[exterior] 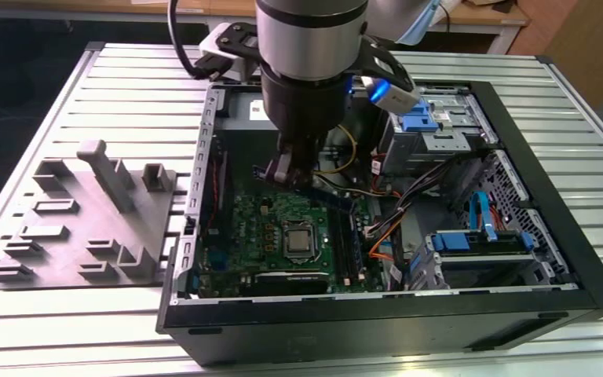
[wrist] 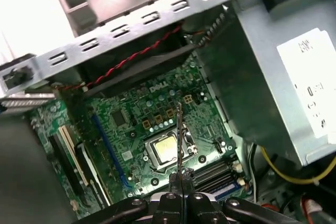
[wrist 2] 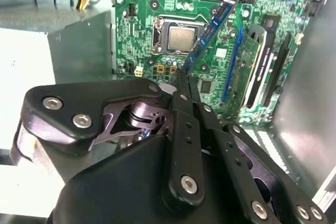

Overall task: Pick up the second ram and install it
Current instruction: 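Insert the second ram into the second slot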

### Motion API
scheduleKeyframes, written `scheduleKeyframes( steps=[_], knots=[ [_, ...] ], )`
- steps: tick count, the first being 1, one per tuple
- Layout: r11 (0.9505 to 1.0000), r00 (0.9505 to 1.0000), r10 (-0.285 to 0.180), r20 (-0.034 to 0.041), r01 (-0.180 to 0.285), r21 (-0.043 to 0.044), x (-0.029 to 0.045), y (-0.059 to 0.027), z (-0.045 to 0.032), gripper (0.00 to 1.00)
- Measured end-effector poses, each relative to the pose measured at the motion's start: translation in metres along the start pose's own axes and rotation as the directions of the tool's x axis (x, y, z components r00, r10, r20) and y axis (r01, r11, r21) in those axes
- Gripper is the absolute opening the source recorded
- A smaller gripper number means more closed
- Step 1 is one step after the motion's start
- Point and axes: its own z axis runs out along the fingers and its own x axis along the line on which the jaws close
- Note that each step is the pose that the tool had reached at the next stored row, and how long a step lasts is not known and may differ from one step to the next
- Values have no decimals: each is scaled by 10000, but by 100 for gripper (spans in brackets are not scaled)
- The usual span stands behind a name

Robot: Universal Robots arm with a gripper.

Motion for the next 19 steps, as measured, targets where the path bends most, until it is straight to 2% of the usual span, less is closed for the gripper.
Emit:
scheduleKeyframes(
  steps=[2,5,9,14,17,19],
  knots=[
    [9994,9994,359,1,-359,23,0,0,3,11],
    [9958,9958,912,4,-912,59,1,0,7,11],
    [9867,9867,1625,10,-1625,105,1,0,13,11],
    [9677,9678,2518,23,-2518,163,2,0,21,11],
    [9527,9529,3034,34,-3034,196,2,0,27,11],
    [9405,9408,3389,42,-3390,219,2,0,32,11]
  ],
)
